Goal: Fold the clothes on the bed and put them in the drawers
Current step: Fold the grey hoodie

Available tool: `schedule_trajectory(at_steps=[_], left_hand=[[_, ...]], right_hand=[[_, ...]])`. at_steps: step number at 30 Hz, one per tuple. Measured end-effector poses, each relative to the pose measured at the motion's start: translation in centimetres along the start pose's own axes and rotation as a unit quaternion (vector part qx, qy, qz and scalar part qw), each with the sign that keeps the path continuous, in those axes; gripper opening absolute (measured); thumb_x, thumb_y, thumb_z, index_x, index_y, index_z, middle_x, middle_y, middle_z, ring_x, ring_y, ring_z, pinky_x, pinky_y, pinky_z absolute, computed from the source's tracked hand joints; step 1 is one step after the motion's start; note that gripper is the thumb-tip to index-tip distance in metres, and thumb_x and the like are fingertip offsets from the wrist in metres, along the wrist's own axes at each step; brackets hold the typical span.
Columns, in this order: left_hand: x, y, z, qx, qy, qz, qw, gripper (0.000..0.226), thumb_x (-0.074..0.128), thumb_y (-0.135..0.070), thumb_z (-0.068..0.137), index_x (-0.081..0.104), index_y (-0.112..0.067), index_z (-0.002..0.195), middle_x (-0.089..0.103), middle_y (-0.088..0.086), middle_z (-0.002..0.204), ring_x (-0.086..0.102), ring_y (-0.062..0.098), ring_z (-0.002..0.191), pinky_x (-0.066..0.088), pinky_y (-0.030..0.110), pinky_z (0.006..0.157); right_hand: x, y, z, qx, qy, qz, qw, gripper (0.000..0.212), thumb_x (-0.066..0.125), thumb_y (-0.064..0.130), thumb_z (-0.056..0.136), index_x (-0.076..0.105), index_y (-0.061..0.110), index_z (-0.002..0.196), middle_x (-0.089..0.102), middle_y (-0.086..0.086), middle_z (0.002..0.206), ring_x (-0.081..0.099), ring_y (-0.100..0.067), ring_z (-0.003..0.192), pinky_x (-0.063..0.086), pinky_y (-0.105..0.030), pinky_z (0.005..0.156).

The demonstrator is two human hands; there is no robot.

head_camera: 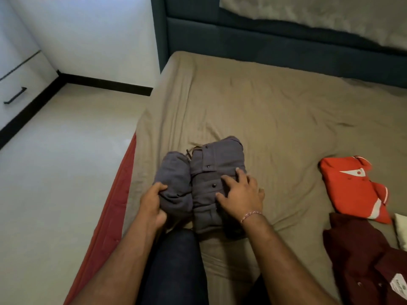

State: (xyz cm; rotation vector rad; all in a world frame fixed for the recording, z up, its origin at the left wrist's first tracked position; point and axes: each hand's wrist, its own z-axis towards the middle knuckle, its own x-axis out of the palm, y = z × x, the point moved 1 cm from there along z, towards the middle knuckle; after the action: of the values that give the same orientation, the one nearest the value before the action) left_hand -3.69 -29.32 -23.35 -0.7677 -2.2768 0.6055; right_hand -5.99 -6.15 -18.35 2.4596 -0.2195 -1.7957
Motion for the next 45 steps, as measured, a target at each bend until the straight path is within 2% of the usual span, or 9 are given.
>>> schedule_trajectory(at_steps=[8, 15, 18, 21, 24, 31, 35, 41, 45], left_hand=[[4.7, -1.4, -2.1, 0.250, -0.057, 0.258, 0.932, 0.011, 0.066, -0.011, 0.087, 0.073, -0.018, 0.088, 0.077, -0.001, 0.078, 0.075, 0.019, 0.075, 0.057, 0.028, 0.058], [12.9, 8.3, -2.3, 0.271, 0.086, 0.730, 0.621, 0.048, 0.062, -0.056, 0.084, 0.066, -0.035, 0.128, 0.039, 0.001, 0.134, 0.034, 0.027, 0.131, 0.034, 0.045, 0.112], [11.9, 8.6, -2.1, 0.258, -0.021, 0.663, 0.702, 0.032, 0.066, -0.056, 0.080, 0.061, -0.043, 0.109, 0.015, 0.000, 0.158, 0.013, 0.032, 0.150, 0.023, 0.057, 0.119], [10.8, 8.7, -1.8, 0.215, -0.041, 0.553, 0.804, 0.062, 0.078, -0.054, 0.078, 0.050, -0.032, 0.128, 0.030, 0.006, 0.158, 0.033, 0.035, 0.146, 0.037, 0.054, 0.115], [11.1, 7.8, -2.1, 0.202, -0.009, 0.422, 0.884, 0.112, 0.084, -0.058, 0.065, 0.029, -0.023, 0.157, 0.050, 0.005, 0.152, 0.052, 0.028, 0.137, 0.047, 0.051, 0.112], [14.0, 8.3, -4.3, 0.047, 0.239, -0.046, 0.969, 0.073, 0.078, -0.044, 0.088, 0.054, -0.012, 0.149, 0.059, 0.018, 0.147, 0.056, 0.036, 0.137, 0.034, 0.056, 0.122], [14.9, 11.6, -4.9, -0.028, 0.303, -0.087, 0.948, 0.075, 0.058, -0.065, 0.095, 0.048, -0.021, 0.155, 0.047, 0.013, 0.159, 0.044, 0.033, 0.147, 0.031, 0.053, 0.123], [10.8, 15.4, -4.2, -0.119, 0.135, -0.057, 0.982, 0.072, 0.060, -0.067, 0.090, 0.069, -0.012, 0.136, 0.065, 0.019, 0.140, 0.065, 0.037, 0.125, 0.046, 0.053, 0.108], [10.4, 16.2, -3.5, -0.026, 0.039, 0.067, 0.997, 0.068, 0.089, -0.041, 0.075, 0.064, -0.019, 0.134, 0.075, 0.009, 0.123, 0.074, 0.030, 0.109, 0.061, 0.049, 0.090]], right_hand=[[2.8, -3.6, 1.1, -0.035, 0.079, 0.033, 0.996, 0.068, 0.052, 0.052, 0.100, 0.022, 0.043, 0.160, 0.004, 0.003, 0.173, 0.004, -0.035, 0.157, 0.024, -0.047, 0.126], [3.0, -6.4, 2.0, 0.117, -0.110, 0.426, 0.890, 0.037, 0.067, 0.007, 0.091, 0.062, 0.005, 0.127, 0.057, -0.019, 0.131, 0.060, -0.036, 0.118, 0.046, -0.039, 0.106], [3.9, -7.8, 2.5, 0.240, 0.005, 0.661, 0.711, 0.054, 0.073, 0.014, 0.094, 0.048, 0.001, 0.140, 0.063, -0.024, 0.130, 0.066, -0.035, 0.112, 0.055, -0.047, 0.100], [3.8, -7.3, 2.2, 0.179, 0.124, 0.713, 0.667, 0.039, 0.077, 0.014, 0.090, 0.066, -0.002, 0.124, 0.076, -0.021, 0.111, 0.074, -0.037, 0.103, 0.063, -0.042, 0.081], [2.4, -6.1, 2.5, 0.100, 0.120, 0.693, 0.704, 0.023, 0.073, -0.004, 0.088, 0.073, -0.003, 0.111, 0.076, -0.023, 0.106, 0.070, -0.045, 0.108, 0.062, -0.046, 0.088], [-5.8, -4.9, 1.0, -0.145, -0.102, 0.254, 0.951, 0.068, 0.067, 0.014, 0.079, 0.056, 0.023, 0.145, 0.058, -0.001, 0.147, 0.057, -0.021, 0.132, 0.047, -0.040, 0.109], [-7.5, -5.9, -2.3, -0.184, -0.262, -0.027, 0.947, 0.067, 0.059, 0.036, 0.082, 0.045, 0.034, 0.147, 0.044, 0.004, 0.157, 0.047, -0.021, 0.136, 0.039, -0.048, 0.103], [-0.2, -7.3, -6.1, -0.206, 0.082, -0.076, 0.972, 0.037, 0.049, 0.039, 0.096, 0.059, 0.026, 0.129, 0.050, -0.002, 0.141, 0.056, -0.032, 0.120, 0.043, -0.045, 0.095], [0.7, -9.7, -5.3, -0.145, -0.182, 0.090, 0.968, 0.024, 0.057, 0.044, 0.088, 0.061, 0.032, 0.109, 0.057, 0.008, 0.109, 0.056, -0.017, 0.099, 0.047, -0.038, 0.082]])
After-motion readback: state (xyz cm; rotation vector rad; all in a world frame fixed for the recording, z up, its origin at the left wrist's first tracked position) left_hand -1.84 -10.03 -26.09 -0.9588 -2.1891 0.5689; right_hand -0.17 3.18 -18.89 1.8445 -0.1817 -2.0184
